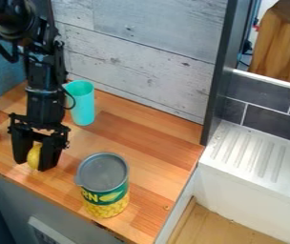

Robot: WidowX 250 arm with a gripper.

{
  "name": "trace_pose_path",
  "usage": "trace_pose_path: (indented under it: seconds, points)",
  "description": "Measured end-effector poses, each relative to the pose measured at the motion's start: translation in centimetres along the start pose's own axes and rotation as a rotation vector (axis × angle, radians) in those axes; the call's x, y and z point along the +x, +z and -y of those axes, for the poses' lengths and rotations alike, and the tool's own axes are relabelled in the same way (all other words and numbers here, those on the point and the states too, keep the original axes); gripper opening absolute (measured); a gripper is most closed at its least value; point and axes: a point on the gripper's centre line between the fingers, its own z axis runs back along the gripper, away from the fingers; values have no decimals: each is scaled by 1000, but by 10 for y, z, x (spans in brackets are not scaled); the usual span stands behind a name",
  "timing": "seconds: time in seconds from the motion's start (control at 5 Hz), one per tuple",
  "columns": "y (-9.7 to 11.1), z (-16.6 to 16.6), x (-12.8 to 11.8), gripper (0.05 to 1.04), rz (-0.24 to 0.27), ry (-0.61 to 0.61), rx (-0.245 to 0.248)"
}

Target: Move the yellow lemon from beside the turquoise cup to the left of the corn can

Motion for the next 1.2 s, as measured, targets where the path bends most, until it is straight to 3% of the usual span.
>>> trace_pose_path:
  seconds: [0.2,0.6,0.8,1.0,1.2]
  points:
    - [0,0,1,1009,4,11,-4]
    - [4,2,2,1001,8,6,-22]
    - [62,-3,7,1001,178,19,0]
    - [116,-13,13,1001,296,25,23]
    - [151,-19,24,1001,405,10,60]
